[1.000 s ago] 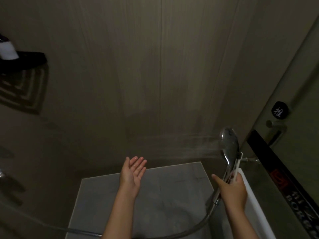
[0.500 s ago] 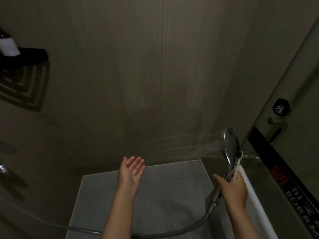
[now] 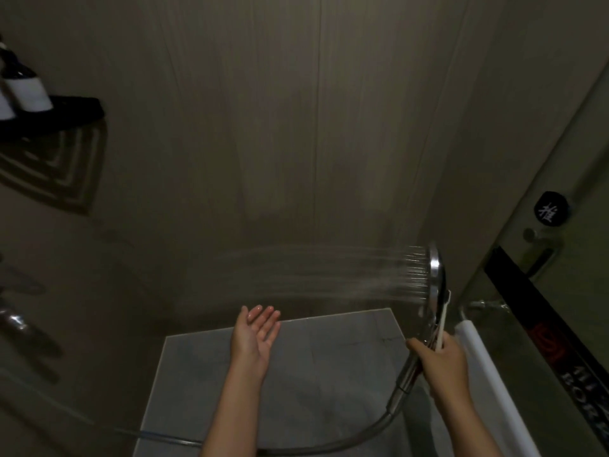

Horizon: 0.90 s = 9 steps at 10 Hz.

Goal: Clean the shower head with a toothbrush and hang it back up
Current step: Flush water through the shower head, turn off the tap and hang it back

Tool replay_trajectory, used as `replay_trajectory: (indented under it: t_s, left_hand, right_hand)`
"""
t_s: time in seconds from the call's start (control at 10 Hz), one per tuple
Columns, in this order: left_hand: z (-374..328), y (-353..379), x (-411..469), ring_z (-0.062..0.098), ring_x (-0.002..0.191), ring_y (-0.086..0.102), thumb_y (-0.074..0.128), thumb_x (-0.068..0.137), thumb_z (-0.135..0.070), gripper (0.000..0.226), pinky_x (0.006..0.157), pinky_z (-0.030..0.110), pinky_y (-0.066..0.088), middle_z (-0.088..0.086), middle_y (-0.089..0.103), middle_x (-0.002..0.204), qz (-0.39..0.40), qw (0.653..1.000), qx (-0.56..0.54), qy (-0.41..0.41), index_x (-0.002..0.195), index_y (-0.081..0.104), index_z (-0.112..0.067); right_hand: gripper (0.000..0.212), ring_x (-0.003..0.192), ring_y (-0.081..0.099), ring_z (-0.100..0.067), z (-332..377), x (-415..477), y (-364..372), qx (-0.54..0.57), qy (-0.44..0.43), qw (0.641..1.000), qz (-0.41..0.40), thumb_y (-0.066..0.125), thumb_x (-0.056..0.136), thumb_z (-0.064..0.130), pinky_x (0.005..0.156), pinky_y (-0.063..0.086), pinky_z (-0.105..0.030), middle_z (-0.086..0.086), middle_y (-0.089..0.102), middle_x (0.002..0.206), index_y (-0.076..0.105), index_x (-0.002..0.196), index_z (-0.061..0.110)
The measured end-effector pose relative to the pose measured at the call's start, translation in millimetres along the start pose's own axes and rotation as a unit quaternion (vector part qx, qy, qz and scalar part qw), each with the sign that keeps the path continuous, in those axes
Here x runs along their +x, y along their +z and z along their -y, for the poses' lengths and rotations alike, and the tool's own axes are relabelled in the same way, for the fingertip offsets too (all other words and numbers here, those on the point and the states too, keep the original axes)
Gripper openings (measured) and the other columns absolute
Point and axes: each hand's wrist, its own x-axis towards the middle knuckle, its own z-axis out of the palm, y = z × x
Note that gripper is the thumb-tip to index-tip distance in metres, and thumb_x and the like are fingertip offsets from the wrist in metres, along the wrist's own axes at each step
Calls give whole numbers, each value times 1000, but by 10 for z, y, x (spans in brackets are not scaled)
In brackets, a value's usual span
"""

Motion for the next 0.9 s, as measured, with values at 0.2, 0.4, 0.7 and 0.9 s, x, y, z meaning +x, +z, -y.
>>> replay_trajectory:
  t_s: [0.2, 0.4, 0.7, 0.9]
  left_hand:
    - [-26, -42, 43, 24, 83, 59, 32, 101, -32, 32, 99, 41, 40, 13, 59, 92, -8, 1000, -5, 4, 88, 51, -9]
    - [-35, -66, 82, 24, 84, 58, 33, 101, -31, 32, 100, 41, 39, 14, 59, 93, -10, 1000, -13, 8, 88, 51, -9]
    - [-86, -92, 124, 30, 97, 57, 33, 101, -31, 32, 98, 40, 40, 14, 59, 96, -26, 999, -18, 19, 87, 51, -9]
    - [-157, -116, 155, 26, 87, 60, 34, 101, -31, 31, 101, 41, 39, 14, 59, 95, -38, 998, -31, 37, 90, 52, -8]
  right_hand:
    - [10, 71, 63, -29, -21, 76, 60, 12, 8, 999, 37, 70, 76, 5, 69, 53, -44, -15, 66, 77, 63, 83, 8]
    - [14, 75, 65, -30, -29, 120, 107, 16, 6, 999, 39, 72, 76, 7, 74, 56, -47, -14, 66, 78, 62, 83, 13]
    - [14, 66, 58, -25, 95, 174, 194, 44, -41, 996, 71, 73, 75, 2, 58, 45, -29, -15, 63, 72, 60, 78, 6]
    - [16, 60, 54, -21, 109, 315, 348, 36, -51, 994, 95, 75, 74, 1, 49, 45, -22, -14, 62, 68, 60, 75, 6]
